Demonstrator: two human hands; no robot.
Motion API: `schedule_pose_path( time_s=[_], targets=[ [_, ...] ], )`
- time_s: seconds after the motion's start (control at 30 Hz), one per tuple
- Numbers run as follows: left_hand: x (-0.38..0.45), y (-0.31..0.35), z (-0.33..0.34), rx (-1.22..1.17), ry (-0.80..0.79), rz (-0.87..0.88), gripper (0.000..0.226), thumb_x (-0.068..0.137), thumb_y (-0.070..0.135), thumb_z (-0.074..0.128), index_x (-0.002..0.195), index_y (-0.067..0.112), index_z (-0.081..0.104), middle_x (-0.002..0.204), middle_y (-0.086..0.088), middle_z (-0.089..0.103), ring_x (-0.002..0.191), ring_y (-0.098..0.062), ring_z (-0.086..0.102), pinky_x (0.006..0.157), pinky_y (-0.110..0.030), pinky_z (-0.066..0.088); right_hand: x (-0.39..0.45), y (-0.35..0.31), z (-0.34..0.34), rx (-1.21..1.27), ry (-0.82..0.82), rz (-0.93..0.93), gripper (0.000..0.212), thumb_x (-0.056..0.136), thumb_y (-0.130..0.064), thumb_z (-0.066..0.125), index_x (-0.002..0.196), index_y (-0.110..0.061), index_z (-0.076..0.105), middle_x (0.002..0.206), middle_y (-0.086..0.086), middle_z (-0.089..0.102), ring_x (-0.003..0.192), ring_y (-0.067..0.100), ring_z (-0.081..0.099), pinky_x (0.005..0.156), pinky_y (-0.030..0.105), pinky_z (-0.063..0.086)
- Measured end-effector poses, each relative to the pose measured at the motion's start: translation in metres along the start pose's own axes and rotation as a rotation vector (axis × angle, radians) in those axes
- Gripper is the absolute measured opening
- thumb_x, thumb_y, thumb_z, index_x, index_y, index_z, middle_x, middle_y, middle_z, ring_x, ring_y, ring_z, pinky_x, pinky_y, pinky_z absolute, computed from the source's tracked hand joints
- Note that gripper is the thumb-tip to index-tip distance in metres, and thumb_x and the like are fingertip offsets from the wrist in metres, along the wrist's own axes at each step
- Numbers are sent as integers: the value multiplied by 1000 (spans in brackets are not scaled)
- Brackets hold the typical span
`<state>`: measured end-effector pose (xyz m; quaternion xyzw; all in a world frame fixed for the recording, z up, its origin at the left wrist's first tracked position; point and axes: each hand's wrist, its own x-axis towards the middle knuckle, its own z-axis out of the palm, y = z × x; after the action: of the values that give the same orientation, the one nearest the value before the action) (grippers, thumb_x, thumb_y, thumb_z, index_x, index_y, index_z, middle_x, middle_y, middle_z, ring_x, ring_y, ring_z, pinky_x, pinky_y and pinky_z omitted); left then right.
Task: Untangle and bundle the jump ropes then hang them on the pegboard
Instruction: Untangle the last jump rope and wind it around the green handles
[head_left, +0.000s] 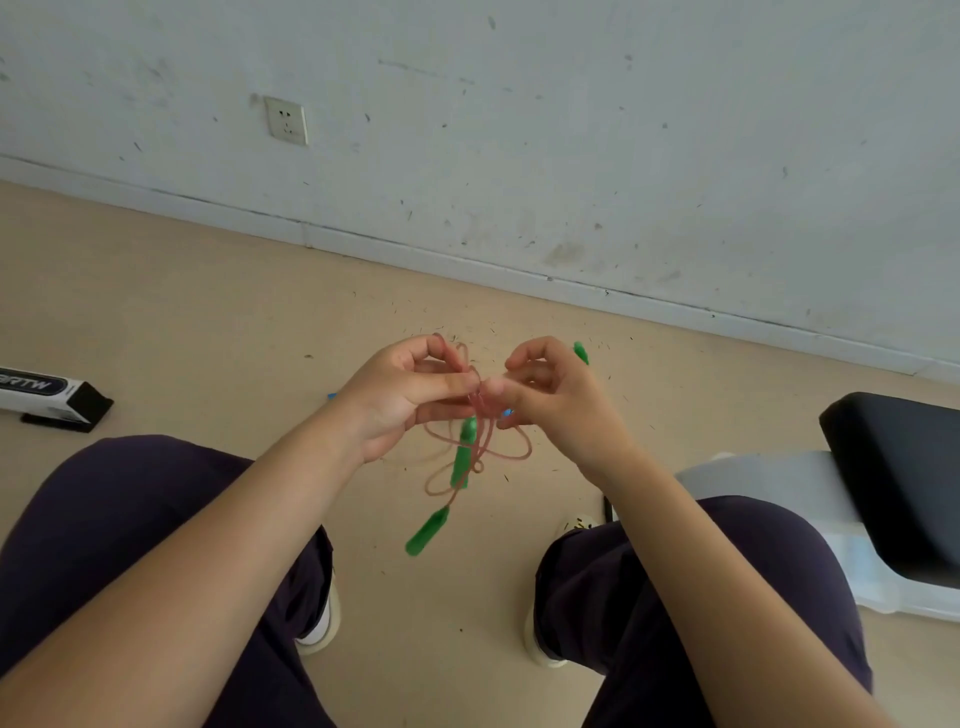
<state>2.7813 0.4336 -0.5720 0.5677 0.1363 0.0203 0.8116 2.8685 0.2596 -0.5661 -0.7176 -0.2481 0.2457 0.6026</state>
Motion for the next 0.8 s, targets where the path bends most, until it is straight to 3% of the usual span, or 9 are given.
schedule_pose_path(
  time_s=[0.07,0.2,0.33,0.47,0.53,0.63,0.73,0.8],
  targets=[
    [0,-2,2,-38,15,18,23,69,6,76,82,8,57,84,-17,74,77,-28,75,68,-29,60,-1,2,2,-66,-39,25,34,76,-19,84,95,-16,57,83,7,74,76,25,73,73,35,60],
    [-2,1,3,49,54,17,22,73,7,77,87,7,61,78,-14,75,70,-21,72,60,-25,57,0,2,1,-174,-56,-10,9,83,-20,78,84,-18,69,72,1,73,67,14,69,69,26,55],
    [-2,4,3,191,61,3,15,86,2,72,97,8,64,74,-9,70,62,-14,63,54,-24,53,1,-2,-5,-186,28,-33,6,87,-20,73,82,-18,70,73,0,72,68,12,66,70,28,56],
    [1,6,0,373,87,-33,20,88,-2,66,101,13,66,77,-4,68,59,-8,59,59,-26,50,2,-2,-5,-296,104,-2,17,96,-22,61,80,-25,67,52,-16,52,48,0,42,51,17,37],
    [1,8,-6,379,88,-49,24,88,-2,64,105,15,66,74,4,68,64,-7,62,67,-28,52,4,-4,-12,-324,171,-1,21,98,-25,57,80,-25,69,49,-15,42,45,3,32,47,17,30],
    [1,10,-16,371,142,-27,25,89,-1,67,106,18,65,80,2,68,73,-11,64,72,-28,53,3,-11,-26,-255,218,-32,16,93,-31,66,82,-21,72,51,-16,42,48,3,32,49,15,30],
    [0,8,-23,600,216,50,33,83,17,79,111,30,65,103,6,66,91,-8,61,79,-22,48,1,-12,-29,-182,165,-50,14,93,-25,66,83,-18,72,59,-9,51,57,10,41,59,23,37],
    [-1,6,-21,647,106,85,43,78,34,84,117,40,66,119,16,63,111,1,57,90,-21,47,0,-10,-24,-130,104,-65,16,95,-19,63,82,-17,71,61,-3,53,58,12,47,60,23,41]
  ],
)
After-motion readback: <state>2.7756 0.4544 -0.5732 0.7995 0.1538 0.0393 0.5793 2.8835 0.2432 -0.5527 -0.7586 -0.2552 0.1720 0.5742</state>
